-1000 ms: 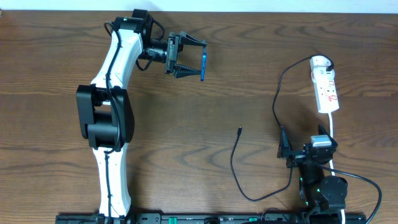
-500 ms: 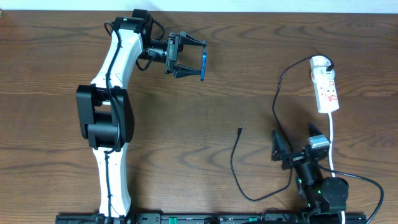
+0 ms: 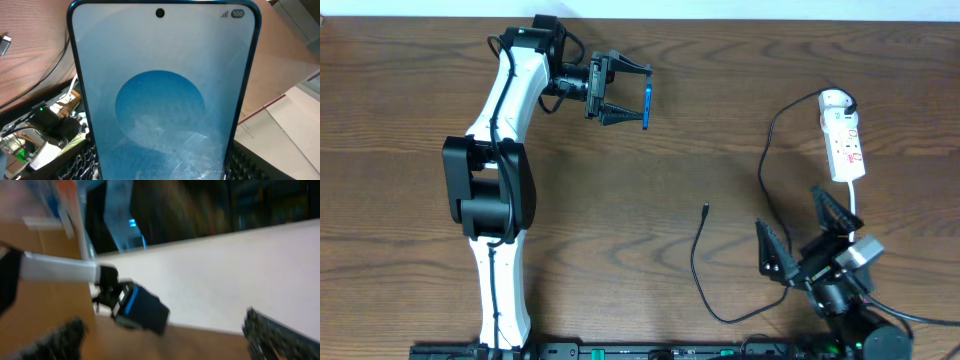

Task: Plug charger to phone and switch on socket
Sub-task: 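Swing the right gripper up toward the phone held by the left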

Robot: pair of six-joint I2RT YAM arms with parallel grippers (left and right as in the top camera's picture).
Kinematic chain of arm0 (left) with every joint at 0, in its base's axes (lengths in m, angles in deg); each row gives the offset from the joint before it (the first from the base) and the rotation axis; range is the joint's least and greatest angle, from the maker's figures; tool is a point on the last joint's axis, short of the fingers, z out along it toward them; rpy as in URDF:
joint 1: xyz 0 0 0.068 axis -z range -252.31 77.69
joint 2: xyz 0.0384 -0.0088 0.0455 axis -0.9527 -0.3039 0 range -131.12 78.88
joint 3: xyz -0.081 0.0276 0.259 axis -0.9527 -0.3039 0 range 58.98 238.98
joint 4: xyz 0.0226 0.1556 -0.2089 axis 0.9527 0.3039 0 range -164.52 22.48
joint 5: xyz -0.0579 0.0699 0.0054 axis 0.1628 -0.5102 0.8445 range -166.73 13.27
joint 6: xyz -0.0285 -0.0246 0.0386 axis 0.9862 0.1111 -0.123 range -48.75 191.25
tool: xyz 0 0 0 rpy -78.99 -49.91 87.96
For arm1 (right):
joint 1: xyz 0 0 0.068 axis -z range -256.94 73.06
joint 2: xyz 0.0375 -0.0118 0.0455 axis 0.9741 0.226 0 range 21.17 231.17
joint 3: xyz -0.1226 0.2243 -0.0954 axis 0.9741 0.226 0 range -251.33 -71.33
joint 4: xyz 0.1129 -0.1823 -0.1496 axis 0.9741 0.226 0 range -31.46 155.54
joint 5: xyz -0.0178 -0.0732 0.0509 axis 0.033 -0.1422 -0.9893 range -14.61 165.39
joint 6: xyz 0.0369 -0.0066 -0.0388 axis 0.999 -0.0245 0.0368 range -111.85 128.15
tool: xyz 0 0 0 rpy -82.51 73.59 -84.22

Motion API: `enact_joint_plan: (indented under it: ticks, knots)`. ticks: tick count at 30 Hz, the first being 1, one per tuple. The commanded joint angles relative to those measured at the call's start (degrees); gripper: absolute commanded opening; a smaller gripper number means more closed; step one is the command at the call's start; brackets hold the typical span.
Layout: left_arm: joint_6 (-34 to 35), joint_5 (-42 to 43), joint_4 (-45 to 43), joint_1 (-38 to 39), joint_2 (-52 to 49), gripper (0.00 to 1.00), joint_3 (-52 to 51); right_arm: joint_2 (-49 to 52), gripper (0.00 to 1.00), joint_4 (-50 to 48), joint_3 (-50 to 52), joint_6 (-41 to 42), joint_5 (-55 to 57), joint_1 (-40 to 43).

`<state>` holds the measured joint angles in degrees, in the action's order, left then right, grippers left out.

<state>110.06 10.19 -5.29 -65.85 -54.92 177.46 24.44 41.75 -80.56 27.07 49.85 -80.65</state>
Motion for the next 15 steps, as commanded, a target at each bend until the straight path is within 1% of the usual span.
enact_joint_plan:
  ticks: [1, 4, 5, 8, 9, 10, 13, 15]
  knots:
    - [-0.15, 3.13, 0.42, -0.17, 2.25, 0.73, -0.07, 6.32, 0.99, 9.51, -12.96, -8.94, 1.33, 0.02]
    - [-0.15, 3.15, 0.42, -0.17, 2.25, 0.73, -0.07, 14.34, 0.99, 22.51, -23.63, -14.14, 1.62, 0.02]
    - [-0.15, 3.13, 0.42, -0.17, 2.25, 0.73, -0.07, 18.71, 0.99, 28.63, -28.59, -15.17, 1.62, 0.02]
    - [-0.13, 3.13, 0.42, -0.17, 2.25, 0.73, -0.07, 28.50, 0.99, 39.89, -38.16, -15.39, 0.35, 0.00]
    - [-0.13, 3.13, 0.39, -0.17, 2.25, 0.73, -0.07, 32.00, 0.99, 42.58, -41.11, -15.37, -2.54, 0.00]
    - [-0.13, 3.13, 0.42, -0.17, 2.25, 0.73, -0.07, 33.94, 0.99, 43.32, -42.53, -15.32, -4.92, 0.00]
    - [-0.15, 3.13, 0.39, -0.17, 2.25, 0.73, -0.07, 40.54, 0.99, 42.73, -45.92, -12.02, -21.49, -0.04]
    - [-0.15, 3.13, 0.39, -0.17, 2.25, 0.73, -0.07, 43.52, 0.99, 39.08, -46.05, -9.70, -32.09, -0.11]
